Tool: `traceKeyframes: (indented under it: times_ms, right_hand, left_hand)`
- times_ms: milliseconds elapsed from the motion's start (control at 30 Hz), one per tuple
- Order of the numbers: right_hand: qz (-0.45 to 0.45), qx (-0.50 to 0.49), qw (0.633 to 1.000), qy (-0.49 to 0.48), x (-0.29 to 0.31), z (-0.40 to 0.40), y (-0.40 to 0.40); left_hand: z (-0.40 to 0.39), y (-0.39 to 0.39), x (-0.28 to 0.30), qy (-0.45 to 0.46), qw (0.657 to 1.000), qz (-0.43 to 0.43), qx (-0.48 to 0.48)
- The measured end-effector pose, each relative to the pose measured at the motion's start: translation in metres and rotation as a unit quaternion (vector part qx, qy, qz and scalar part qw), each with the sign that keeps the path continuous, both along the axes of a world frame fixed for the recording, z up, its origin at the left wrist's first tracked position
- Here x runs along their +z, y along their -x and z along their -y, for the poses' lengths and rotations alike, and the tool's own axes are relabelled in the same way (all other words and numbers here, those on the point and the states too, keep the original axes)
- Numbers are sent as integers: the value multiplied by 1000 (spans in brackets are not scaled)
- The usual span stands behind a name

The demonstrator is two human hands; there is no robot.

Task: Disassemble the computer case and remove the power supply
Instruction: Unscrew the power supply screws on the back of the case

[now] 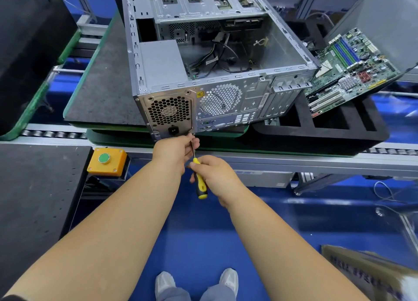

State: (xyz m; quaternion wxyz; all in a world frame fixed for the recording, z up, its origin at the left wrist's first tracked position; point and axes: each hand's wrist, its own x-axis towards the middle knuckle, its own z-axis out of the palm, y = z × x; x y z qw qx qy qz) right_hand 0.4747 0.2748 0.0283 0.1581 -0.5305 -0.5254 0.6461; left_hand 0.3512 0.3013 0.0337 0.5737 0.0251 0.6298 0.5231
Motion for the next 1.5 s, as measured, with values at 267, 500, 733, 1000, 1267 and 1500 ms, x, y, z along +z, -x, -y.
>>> traceKeyframes:
  times_ms: [267,500,733,1000,1267,1500]
  right_hand:
    - [79,-32,994,-73,-5,0,2]
    - [228,33,948,-220,-4,0,3]
    - [258,61,929,-257,-3,0,2]
    - [274,61,919,-277,-3,0,-11]
    - [254,-14,920,-297,14,11,-40]
    - [127,-141,957,-219,66,11,-48]
  left_hand:
    - [7,1,3,-16,1000,22,-2]
    - [6,0,3,-15,1000,0,-17]
    - [-1,-2,1,15,998,-42,-39]
    - [8,-2,-1,-15,999,-25,-35]
    - [17,-4,18,-18,997,-9,-69]
    - [28,-21,59,-93,980,-14,-174]
